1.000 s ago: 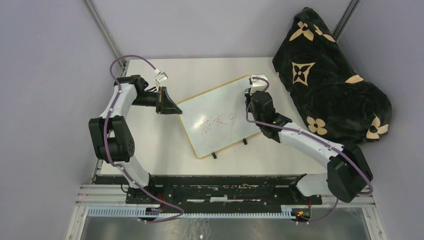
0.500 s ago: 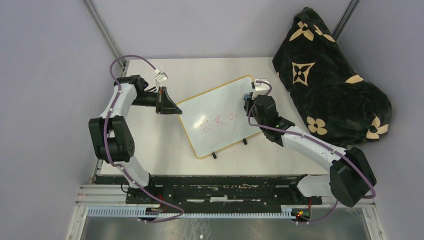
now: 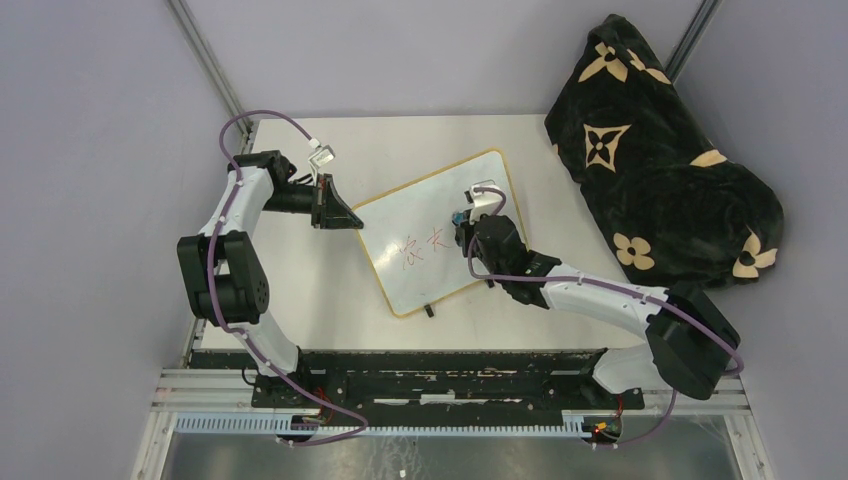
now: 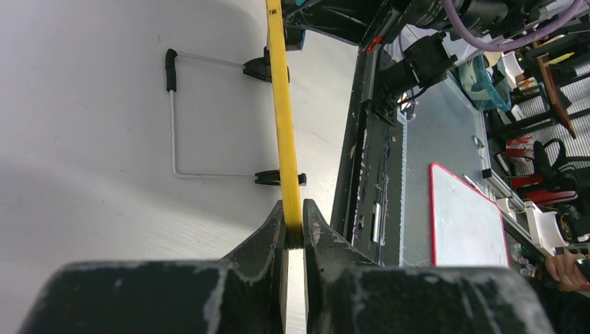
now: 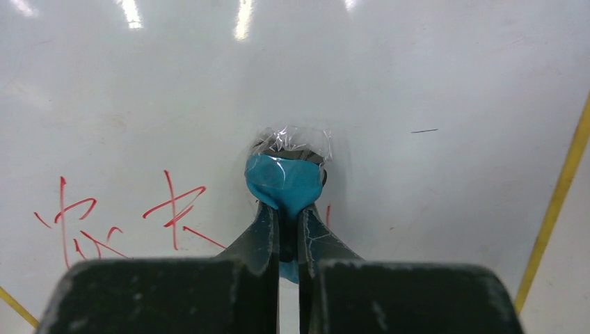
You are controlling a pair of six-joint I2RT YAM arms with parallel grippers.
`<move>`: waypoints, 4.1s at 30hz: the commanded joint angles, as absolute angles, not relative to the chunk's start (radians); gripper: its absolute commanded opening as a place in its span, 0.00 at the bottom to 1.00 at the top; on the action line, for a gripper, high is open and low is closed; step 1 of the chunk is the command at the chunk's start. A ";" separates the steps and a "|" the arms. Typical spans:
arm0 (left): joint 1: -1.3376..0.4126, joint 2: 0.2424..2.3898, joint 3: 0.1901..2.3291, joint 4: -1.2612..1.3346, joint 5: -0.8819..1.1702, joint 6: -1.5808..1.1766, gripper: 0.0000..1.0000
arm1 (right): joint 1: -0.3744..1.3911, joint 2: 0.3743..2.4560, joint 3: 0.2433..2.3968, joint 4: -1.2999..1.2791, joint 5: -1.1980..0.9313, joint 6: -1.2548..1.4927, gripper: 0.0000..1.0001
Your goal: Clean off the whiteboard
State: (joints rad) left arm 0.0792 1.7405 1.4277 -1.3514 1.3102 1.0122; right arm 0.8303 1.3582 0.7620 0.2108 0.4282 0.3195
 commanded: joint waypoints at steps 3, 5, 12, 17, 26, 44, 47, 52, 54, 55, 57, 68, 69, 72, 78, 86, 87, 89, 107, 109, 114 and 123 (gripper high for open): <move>0.068 1.746 1.434 -1.336 1.239 1.091 0.03 | 0.881 1.406 0.767 0.263 0.412 0.350 0.01; 0.069 1.746 1.433 -1.336 1.237 1.092 0.03 | 0.886 1.391 0.759 0.267 0.407 0.344 0.01; 0.068 1.748 1.433 -1.336 1.239 1.094 0.03 | 0.888 1.341 0.744 0.199 0.556 0.309 0.01; 0.069 1.744 1.439 -1.340 1.238 1.094 0.03 | 0.872 1.310 0.721 0.163 0.680 0.267 0.01; 0.069 1.754 1.466 -1.342 1.235 1.083 0.03 | 0.808 1.293 0.698 0.185 0.623 0.272 0.01; 0.067 1.794 1.515 -1.342 1.237 1.065 0.03 | 0.837 1.355 0.716 0.303 0.312 0.330 0.01; 0.068 1.808 1.535 -1.333 1.233 1.053 0.03 | 0.847 1.362 0.720 0.313 0.298 0.335 0.01; 0.067 1.844 1.580 -1.315 1.218 1.019 0.03 | 0.857 1.366 0.721 0.321 0.289 0.337 0.01; 0.067 1.856 1.595 -1.315 1.216 1.015 0.03 | 0.860 1.363 0.718 0.321 0.293 0.332 0.01; 0.067 1.860 1.600 -1.315 1.214 1.014 0.03 | 0.861 1.361 0.717 0.319 0.303 0.329 0.01; 0.067 1.864 1.609 -1.315 1.213 1.013 0.03 | 0.861 1.360 0.718 0.304 0.354 0.321 0.01; 0.067 1.846 1.621 -1.315 1.206 1.004 0.03 | 0.838 1.314 0.725 0.197 0.654 0.259 0.01; 0.067 1.844 1.619 -1.314 1.206 1.003 0.03 | 0.834 1.309 0.724 0.194 0.661 0.258 0.01; 0.067 1.841 1.616 -1.314 1.205 1.003 0.03 | 0.832 1.297 0.722 0.194 0.659 0.256 0.01; 0.067 1.839 1.607 -1.315 1.208 1.006 0.03 | 0.835 1.313 0.744 0.209 0.539 0.276 0.01; 0.067 1.835 1.591 -1.315 1.208 1.008 0.03 | 0.916 1.402 0.812 0.249 0.455 0.310 0.01; 0.067 1.834 1.590 -1.314 1.210 1.008 0.03 | 0.932 1.419 0.826 0.251 0.456 0.310 0.01; 0.067 1.832 1.589 -1.314 1.212 1.008 0.03 | 0.962 1.458 0.860 0.247 0.468 0.304 0.01; 0.067 1.820 1.568 -1.315 1.207 1.020 0.03 | 1.069 1.573 1.006 0.208 0.622 0.231 0.01; 0.067 1.820 1.568 -1.315 1.209 1.019 0.03 | 1.049 1.549 0.999 0.194 0.638 0.225 0.01; 0.067 1.814 1.564 -1.314 1.208 1.020 0.03 | 0.983 1.495 0.976 0.173 0.668 0.201 0.01; 0.067 1.810 1.566 -1.316 1.210 1.018 0.03 | 0.894 1.455 0.940 0.161 0.583 0.204 0.01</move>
State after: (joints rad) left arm 0.0719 1.8362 1.5768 -1.3666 1.2613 0.9894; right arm 0.8974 1.4742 0.9424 0.1574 0.6113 0.2142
